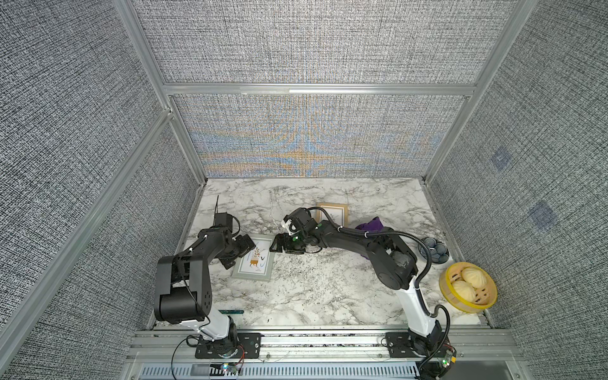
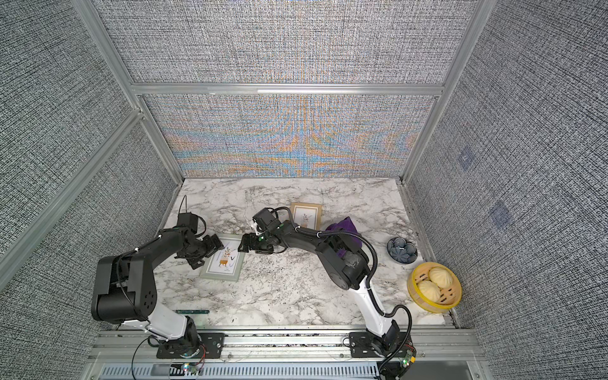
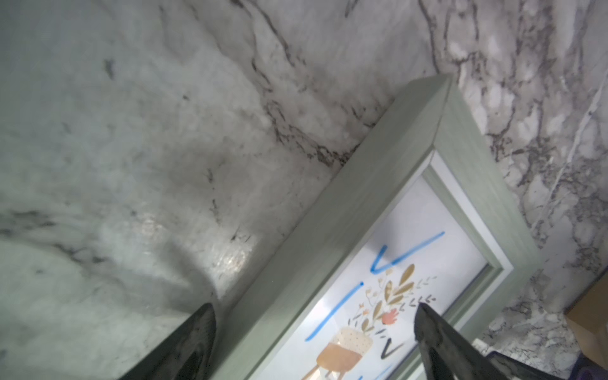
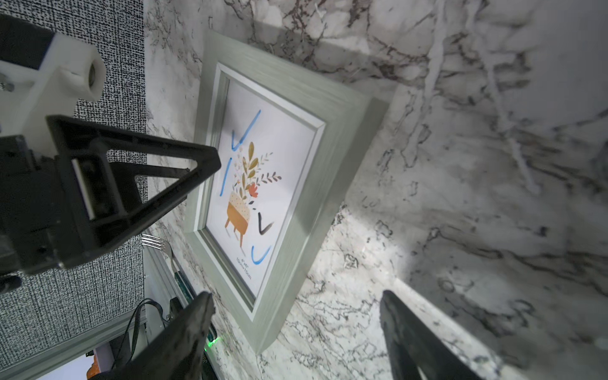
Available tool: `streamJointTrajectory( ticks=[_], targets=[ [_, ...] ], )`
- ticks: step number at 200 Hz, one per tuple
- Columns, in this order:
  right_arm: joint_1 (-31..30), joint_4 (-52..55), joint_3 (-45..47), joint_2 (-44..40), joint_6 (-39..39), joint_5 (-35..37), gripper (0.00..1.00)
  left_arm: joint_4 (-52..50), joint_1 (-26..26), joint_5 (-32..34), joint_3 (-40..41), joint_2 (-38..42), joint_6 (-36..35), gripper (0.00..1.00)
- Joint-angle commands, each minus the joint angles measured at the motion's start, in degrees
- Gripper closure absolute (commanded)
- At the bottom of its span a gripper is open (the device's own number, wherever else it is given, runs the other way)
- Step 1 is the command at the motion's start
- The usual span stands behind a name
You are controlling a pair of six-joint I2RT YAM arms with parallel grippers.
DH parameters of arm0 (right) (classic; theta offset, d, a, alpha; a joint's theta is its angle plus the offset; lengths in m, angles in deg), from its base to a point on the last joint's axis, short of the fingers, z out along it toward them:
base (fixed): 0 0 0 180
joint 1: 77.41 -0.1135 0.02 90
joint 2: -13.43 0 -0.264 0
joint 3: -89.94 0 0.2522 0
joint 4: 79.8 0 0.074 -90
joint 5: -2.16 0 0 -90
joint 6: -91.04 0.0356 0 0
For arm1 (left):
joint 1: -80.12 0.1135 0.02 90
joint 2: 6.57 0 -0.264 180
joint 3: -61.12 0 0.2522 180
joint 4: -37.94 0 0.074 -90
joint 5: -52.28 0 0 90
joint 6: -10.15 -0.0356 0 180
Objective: Wipe the picture frame with a cloth
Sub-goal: Move the picture frame to the center of the board.
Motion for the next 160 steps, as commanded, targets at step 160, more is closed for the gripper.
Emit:
streamJointTrajectory(
  ticks=[160],
  targets=[
    [0.04, 5.57, -4.18, 3.01, -1.62, -3.54, 0.29, 6.21, -6.20, -13.55, 6.17, 5.05, 1.10, 0.15]
  ],
)
